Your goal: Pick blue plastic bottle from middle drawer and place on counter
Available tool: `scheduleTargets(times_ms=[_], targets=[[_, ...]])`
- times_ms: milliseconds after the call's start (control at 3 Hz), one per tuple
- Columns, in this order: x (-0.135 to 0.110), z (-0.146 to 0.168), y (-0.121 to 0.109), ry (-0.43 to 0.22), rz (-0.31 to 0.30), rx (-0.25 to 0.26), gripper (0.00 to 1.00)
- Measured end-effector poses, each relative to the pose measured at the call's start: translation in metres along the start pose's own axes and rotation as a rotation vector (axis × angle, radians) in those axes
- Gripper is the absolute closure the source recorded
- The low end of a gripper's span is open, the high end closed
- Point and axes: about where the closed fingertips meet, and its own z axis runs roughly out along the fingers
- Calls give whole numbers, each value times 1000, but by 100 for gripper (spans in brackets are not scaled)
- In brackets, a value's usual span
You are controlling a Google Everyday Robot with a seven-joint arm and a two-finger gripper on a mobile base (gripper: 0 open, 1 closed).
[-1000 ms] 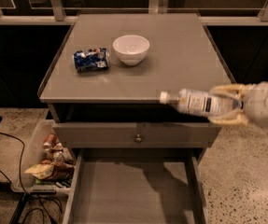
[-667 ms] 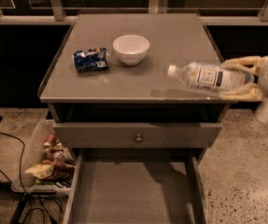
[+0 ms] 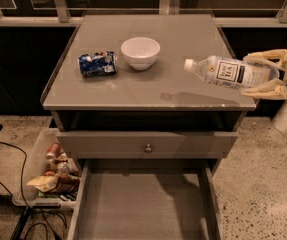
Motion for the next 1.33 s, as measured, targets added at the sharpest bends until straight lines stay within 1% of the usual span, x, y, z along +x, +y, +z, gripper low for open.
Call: scheduleTargets(times_ms=[333, 667, 1000, 1333], targets=[[-2, 11, -3, -28, 10, 0, 100], [6, 30, -19, -34, 17, 5, 100], [12, 67, -50, -52, 20, 0, 100], [21, 100, -72, -90, 77, -30, 100]])
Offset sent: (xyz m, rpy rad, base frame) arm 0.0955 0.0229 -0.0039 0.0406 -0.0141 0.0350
